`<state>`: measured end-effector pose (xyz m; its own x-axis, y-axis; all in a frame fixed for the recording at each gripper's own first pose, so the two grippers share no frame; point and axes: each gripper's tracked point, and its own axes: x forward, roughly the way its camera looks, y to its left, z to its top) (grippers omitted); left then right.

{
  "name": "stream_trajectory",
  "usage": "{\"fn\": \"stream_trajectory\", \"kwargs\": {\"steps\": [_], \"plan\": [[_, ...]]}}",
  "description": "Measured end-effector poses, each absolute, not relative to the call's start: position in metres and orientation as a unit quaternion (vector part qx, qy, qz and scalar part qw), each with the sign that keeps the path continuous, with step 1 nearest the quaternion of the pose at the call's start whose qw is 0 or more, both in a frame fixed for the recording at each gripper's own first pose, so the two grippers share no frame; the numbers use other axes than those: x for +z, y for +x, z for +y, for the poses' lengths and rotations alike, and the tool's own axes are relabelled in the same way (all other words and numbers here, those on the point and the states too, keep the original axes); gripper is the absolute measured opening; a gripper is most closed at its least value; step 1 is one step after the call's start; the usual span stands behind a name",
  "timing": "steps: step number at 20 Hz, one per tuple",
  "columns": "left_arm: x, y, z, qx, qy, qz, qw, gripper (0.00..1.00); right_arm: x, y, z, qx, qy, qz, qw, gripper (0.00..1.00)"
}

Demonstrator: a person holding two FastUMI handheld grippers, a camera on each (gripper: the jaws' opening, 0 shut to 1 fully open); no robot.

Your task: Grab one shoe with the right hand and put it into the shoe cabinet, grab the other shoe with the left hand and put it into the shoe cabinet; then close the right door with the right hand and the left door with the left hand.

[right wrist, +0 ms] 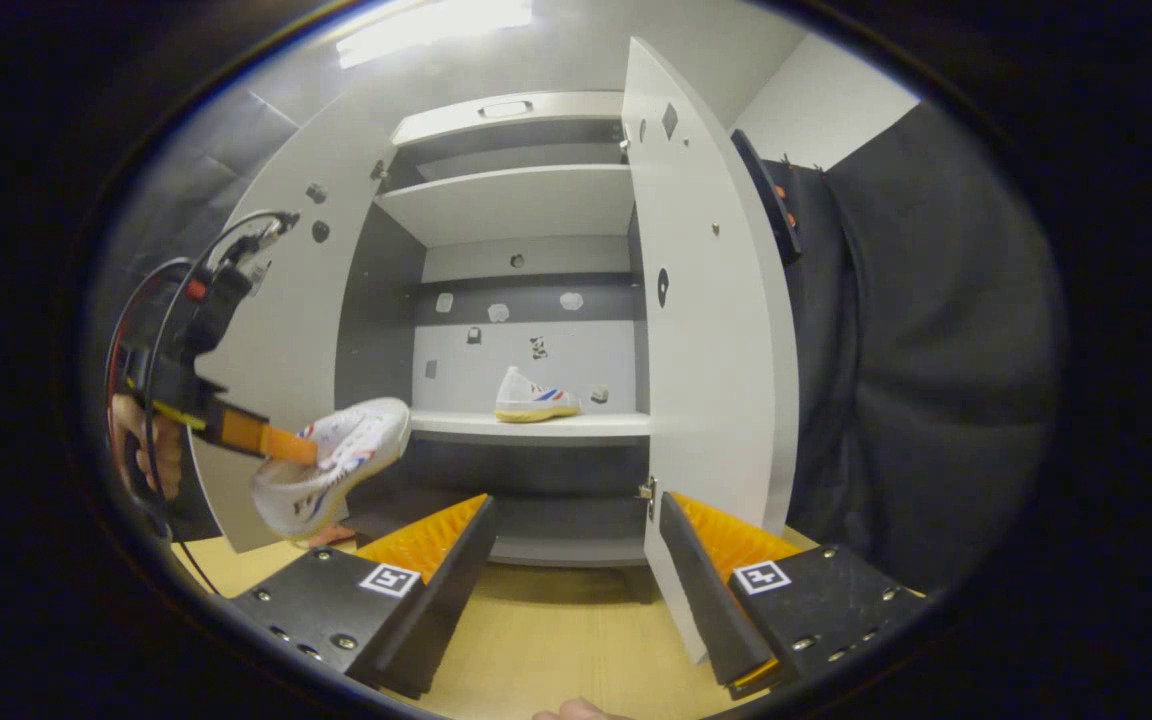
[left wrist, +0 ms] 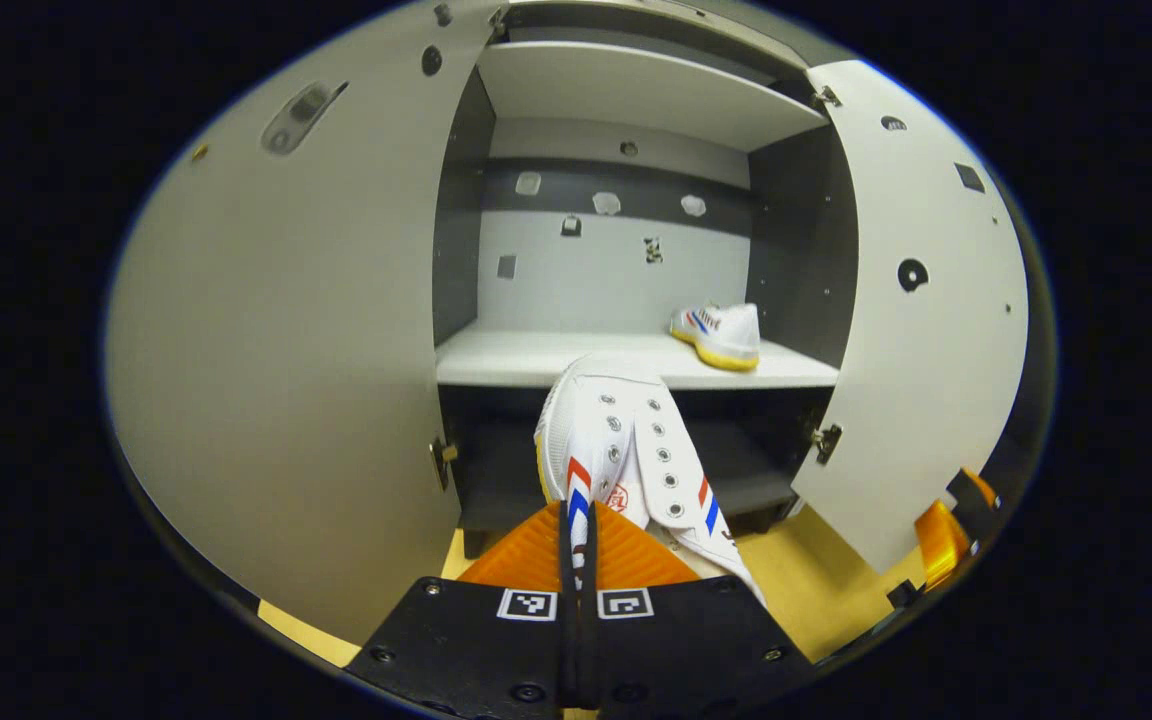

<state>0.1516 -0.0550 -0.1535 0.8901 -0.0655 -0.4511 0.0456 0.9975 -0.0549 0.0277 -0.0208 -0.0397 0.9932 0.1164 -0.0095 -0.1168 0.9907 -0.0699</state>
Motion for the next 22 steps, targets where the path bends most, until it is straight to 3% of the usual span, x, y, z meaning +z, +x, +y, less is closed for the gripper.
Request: {"fn": "stream_trajectory", "kwargs": {"steps": [5,12,16,22], "plan": [[-0.083,0.200,-0.055,-0.021,-0.001,0.186,0.982,0.01,-0.040,0.028,-0.033,0.053,-0.046,-0.007,0.998,0.98],[-0.033,0.283,-0.075,-0.022,0.048,0.123,0.991,0.00,-0.030,0.017,-0.031,0.080,-0.037,-0.023,0.996,0.99],[-0.051,0.330,-0.094,-0.032,-0.068,0.181,0.981,0.01,-0.030,0.005,-0.035,0.080,-0.034,-0.027,0.996,0.98],[-0.119,0.374,-0.079,-0.002,-0.048,0.255,0.966,0.01,-0.024,-0.015,-0.036,0.084,-0.034,-0.036,0.995,0.98]]}}
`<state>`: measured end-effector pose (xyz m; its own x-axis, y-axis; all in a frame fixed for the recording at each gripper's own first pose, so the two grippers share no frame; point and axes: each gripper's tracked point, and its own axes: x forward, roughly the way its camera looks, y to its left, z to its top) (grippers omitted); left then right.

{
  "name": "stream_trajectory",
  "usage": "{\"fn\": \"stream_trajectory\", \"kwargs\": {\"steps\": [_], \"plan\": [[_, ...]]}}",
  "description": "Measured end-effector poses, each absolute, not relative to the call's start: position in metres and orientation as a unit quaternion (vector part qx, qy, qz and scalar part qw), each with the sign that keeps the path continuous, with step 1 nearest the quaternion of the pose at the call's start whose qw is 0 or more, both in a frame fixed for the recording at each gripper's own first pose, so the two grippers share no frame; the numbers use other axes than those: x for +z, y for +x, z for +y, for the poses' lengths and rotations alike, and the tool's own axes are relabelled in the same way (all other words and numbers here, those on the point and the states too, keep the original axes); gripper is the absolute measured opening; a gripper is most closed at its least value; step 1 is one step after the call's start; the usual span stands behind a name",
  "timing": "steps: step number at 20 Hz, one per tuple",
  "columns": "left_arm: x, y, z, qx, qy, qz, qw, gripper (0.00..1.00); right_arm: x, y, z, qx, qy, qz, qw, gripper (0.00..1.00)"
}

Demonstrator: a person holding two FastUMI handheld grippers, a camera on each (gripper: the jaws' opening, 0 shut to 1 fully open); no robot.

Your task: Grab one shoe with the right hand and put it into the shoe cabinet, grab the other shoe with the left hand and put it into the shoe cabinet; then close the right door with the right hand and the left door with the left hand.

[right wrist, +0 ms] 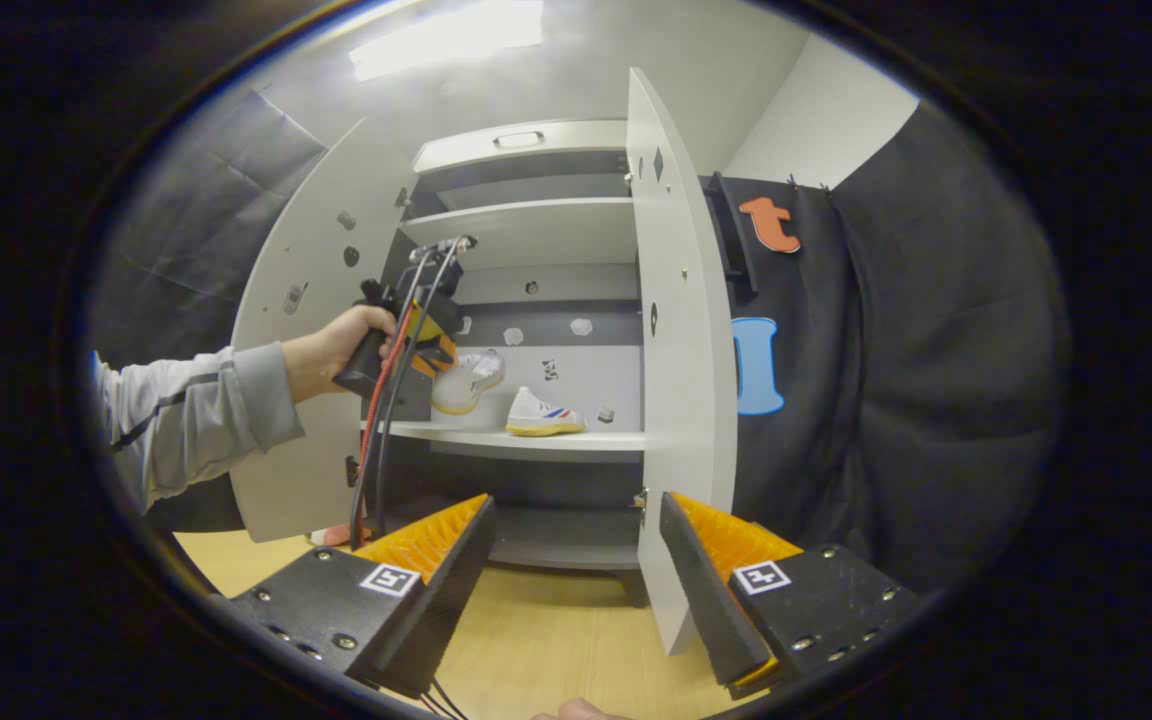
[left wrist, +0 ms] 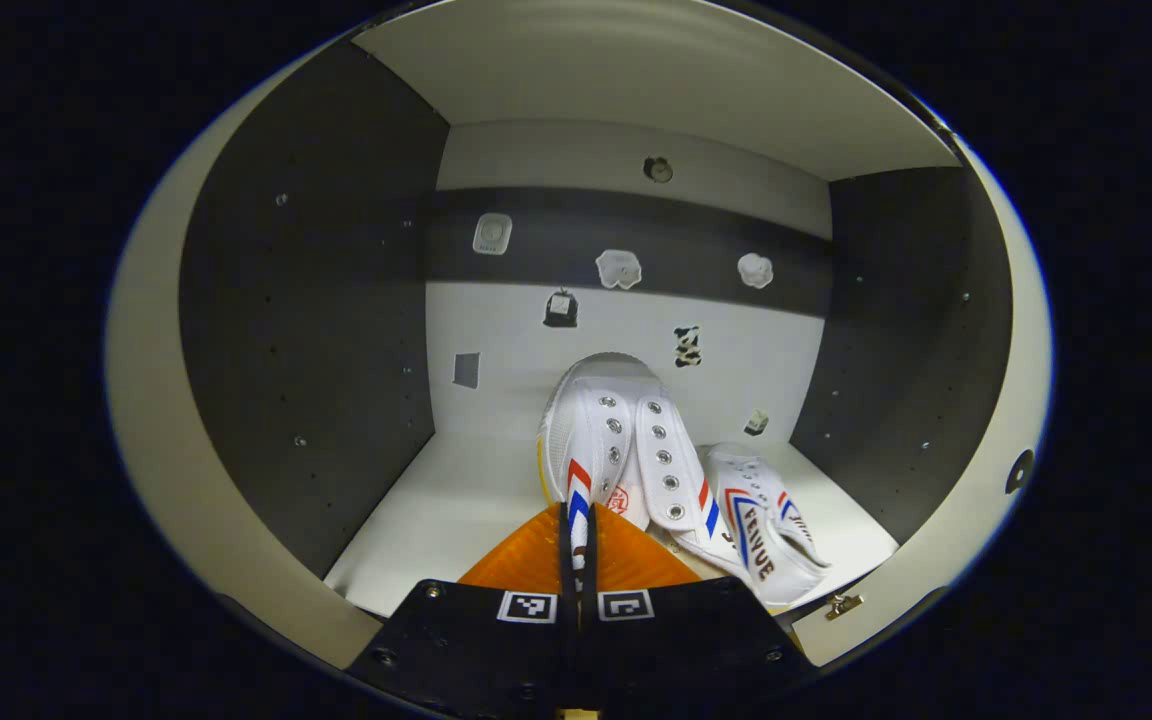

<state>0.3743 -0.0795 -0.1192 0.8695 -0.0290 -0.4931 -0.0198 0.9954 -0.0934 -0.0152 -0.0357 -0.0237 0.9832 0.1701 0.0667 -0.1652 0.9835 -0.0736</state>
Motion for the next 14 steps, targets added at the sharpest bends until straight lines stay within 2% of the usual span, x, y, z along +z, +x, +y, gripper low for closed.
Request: {"fn": "stream_trajectory", "kwargs": {"steps": [3,7,11,13,14], "plan": [[-0.144,0.385,-0.069,-0.001,-0.044,0.282,0.959,0.00,-0.022,-0.027,-0.038,0.079,-0.040,-0.039,0.995,0.98],[-0.140,0.398,-0.066,-0.011,-0.038,0.274,0.961,0.01,-0.022,-0.034,-0.034,0.074,-0.041,-0.038,0.996,0.98],[-0.159,0.405,-0.061,0.002,-0.039,0.306,0.951,0.03,-0.019,-0.046,-0.027,0.066,-0.052,-0.044,0.996,0.98],[-0.166,0.402,-0.062,-0.005,-0.043,0.318,0.947,0.07,-0.017,-0.052,-0.024,0.061,-0.061,-0.047,0.995,0.98],[-0.159,0.398,-0.067,-0.018,-0.048,0.311,0.949,0.13,-0.018,-0.054,-0.023,0.058,-0.067,-0.047,0.995,0.98]]}}
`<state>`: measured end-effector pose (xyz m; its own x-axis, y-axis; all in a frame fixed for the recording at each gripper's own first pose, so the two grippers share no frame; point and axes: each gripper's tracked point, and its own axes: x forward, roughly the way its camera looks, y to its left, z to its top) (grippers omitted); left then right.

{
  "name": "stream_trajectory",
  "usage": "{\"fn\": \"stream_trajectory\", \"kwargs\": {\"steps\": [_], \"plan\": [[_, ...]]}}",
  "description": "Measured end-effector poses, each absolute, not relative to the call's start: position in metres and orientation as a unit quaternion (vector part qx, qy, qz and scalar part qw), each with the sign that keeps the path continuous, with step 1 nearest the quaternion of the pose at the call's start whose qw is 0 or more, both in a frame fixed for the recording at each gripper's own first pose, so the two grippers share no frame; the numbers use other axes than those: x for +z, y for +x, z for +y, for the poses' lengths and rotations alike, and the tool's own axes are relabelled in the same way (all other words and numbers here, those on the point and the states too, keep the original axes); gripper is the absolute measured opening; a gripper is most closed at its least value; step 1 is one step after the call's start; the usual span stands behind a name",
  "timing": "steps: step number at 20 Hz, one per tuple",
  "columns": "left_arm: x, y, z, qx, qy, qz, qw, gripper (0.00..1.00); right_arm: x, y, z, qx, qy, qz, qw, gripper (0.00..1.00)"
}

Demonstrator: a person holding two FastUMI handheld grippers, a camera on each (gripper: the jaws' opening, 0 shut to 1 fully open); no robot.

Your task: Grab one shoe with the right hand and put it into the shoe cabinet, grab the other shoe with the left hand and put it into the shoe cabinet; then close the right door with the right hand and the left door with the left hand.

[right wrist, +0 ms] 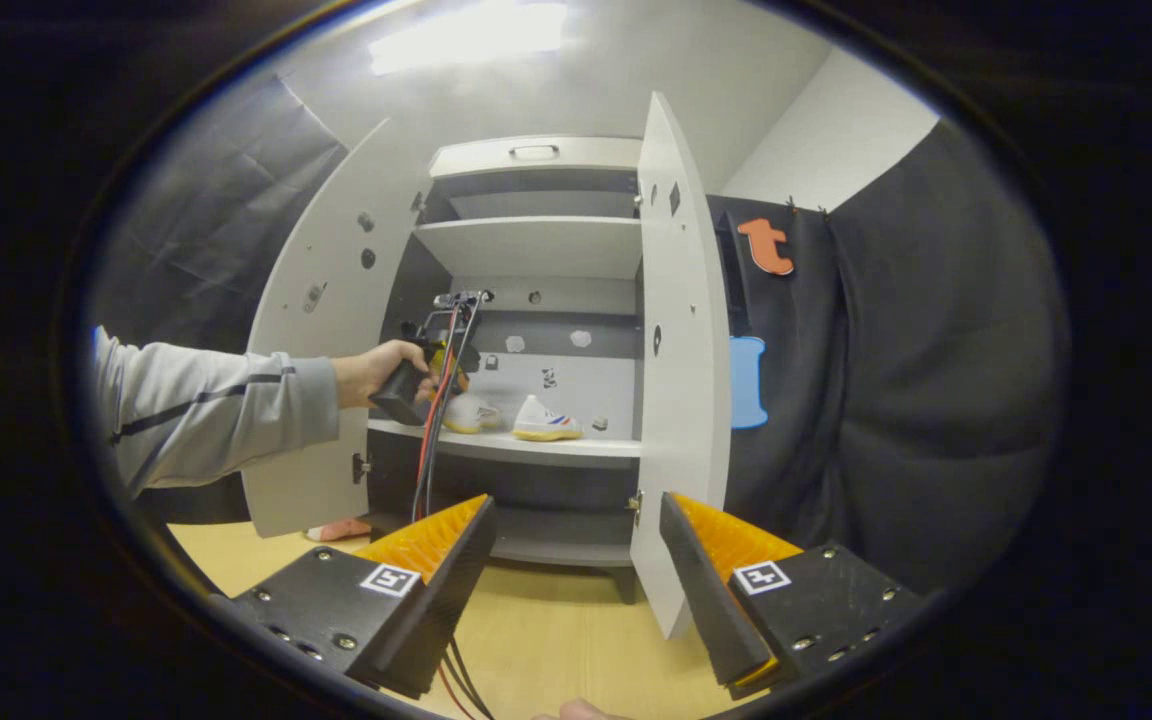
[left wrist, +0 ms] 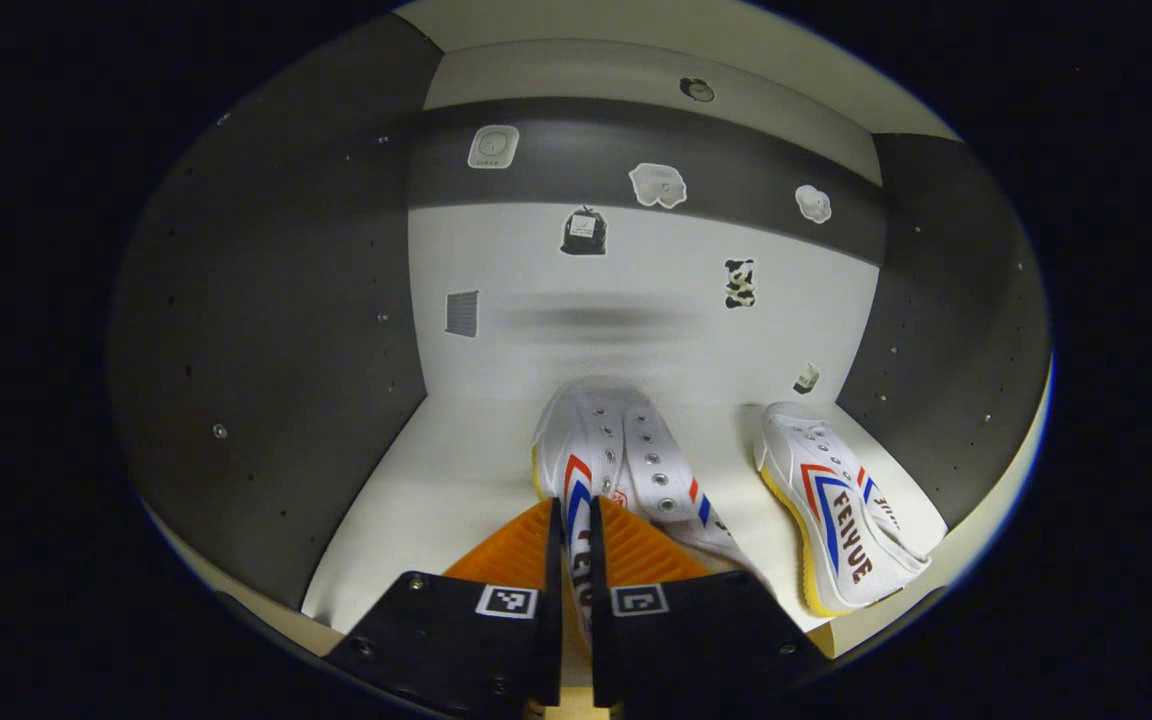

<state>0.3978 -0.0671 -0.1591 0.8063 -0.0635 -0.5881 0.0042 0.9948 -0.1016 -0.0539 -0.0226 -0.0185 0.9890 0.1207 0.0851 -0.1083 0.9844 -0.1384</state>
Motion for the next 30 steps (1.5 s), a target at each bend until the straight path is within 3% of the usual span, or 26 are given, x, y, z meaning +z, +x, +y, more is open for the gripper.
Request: {"fn": "stream_trajectory", "kwargs": {"steps": [3,5,9,13,16,22,25,30], "plan": [[-0.120,0.391,-0.066,-0.028,-0.037,0.246,0.968,0.31,-0.017,-0.059,-0.012,0.056,-0.081,-0.049,0.994,0.98],[-0.101,0.373,-0.067,-0.029,-0.023,0.217,0.976,0.77,-0.019,-0.062,-0.002,0.065,-0.081,-0.045,0.994,0.98],[-0.070,0.318,-0.070,-0.032,0.009,0.166,0.986,0.83,-0.022,-0.069,0.005,0.066,-0.084,-0.041,0.993,0.98],[-0.051,0.253,-0.067,-0.028,0.019,0.141,0.989,0.98,-0.022,-0.081,0.005,0.063,-0.077,-0.042,0.994,0.98],[-0.028,0.201,-0.064,-0.038,0.032,0.105,0.993,0.98,-0.013,-0.085,-0.001,0.058,-0.066,-0.041,0.995,0.98],[-0.001,0.073,-0.039,-0.047,0.011,0.109,0.993,1.00,0.026,-0.084,-0.033,0.050,-0.060,-0.041,0.996,0.98],[-0.001,0.030,-0.030,-0.074,-0.015,0.124,0.989,0.98,0.050,-0.076,-0.063,0.041,-0.047,-0.040,0.997,0.98],[-0.005,-0.028,0.000,-0.062,-0.042,0.100,0.992,0.99,0.066,-0.059,-0.114,0.043,-0.040,0.005,0.998,0.98]]}}
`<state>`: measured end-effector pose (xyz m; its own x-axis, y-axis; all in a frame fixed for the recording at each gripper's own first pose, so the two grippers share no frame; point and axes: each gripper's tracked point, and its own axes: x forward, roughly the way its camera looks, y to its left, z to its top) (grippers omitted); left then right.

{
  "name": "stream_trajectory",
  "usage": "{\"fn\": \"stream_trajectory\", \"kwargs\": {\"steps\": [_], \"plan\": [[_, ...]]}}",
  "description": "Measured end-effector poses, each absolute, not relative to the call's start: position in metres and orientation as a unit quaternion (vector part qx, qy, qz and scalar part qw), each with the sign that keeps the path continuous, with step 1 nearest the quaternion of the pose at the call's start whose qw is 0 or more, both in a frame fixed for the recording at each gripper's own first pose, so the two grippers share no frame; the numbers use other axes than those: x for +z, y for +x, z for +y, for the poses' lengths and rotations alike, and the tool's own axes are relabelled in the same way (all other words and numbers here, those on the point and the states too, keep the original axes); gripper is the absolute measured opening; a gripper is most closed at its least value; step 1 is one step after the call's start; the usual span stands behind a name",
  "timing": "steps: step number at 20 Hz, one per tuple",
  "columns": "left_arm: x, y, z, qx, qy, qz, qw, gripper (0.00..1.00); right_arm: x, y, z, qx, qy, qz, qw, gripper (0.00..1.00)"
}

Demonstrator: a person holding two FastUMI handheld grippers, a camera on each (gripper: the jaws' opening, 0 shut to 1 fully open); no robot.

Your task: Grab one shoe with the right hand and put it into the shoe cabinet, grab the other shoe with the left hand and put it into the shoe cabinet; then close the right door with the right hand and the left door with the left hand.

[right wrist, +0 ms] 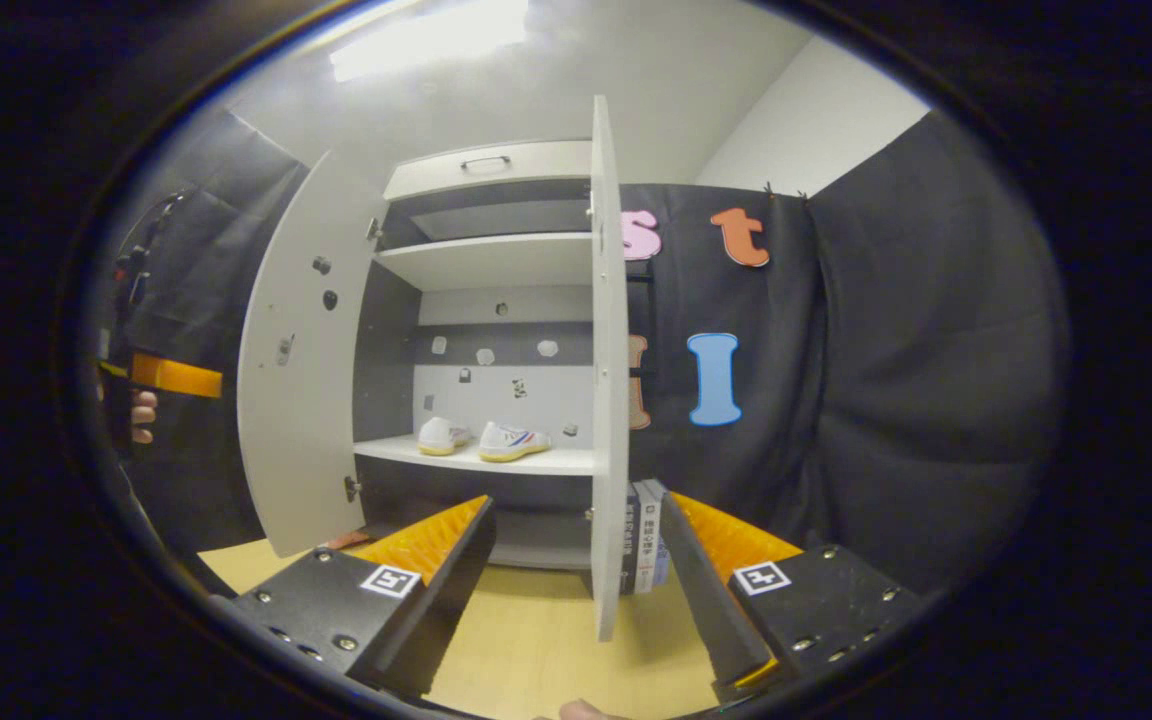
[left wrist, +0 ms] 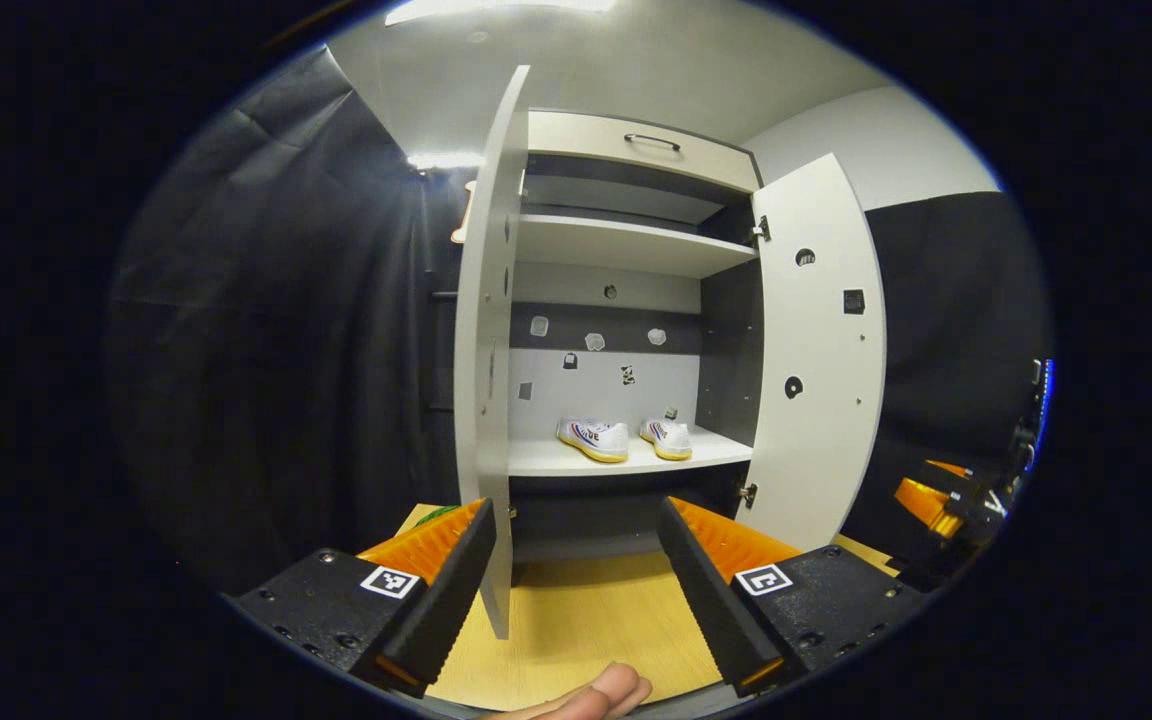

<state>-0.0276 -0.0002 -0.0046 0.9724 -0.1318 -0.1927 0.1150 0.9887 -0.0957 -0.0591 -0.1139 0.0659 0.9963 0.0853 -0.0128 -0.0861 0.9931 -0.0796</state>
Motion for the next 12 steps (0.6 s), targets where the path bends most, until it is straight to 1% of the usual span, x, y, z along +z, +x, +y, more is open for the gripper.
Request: {"fn": "stream_trajectory", "kwargs": {"steps": [4,8,12], "plan": [[-0.012,-0.061,0.015,-0.045,-0.040,0.073,0.996,0.99,0.092,-0.032,-0.183,0.002,-0.052,0.032,0.998,0.98],[-0.011,-0.073,0.025,-0.039,-0.050,0.057,0.996,0.99,0.123,0.003,-0.231,-0.008,-0.029,0.053,0.998,0.98],[-0.015,-0.074,0.022,-0.052,-0.047,0.060,0.996,0.99,0.155,0.046,-0.264,-0.020,-0.039,0.045,0.998,0.98]]}}
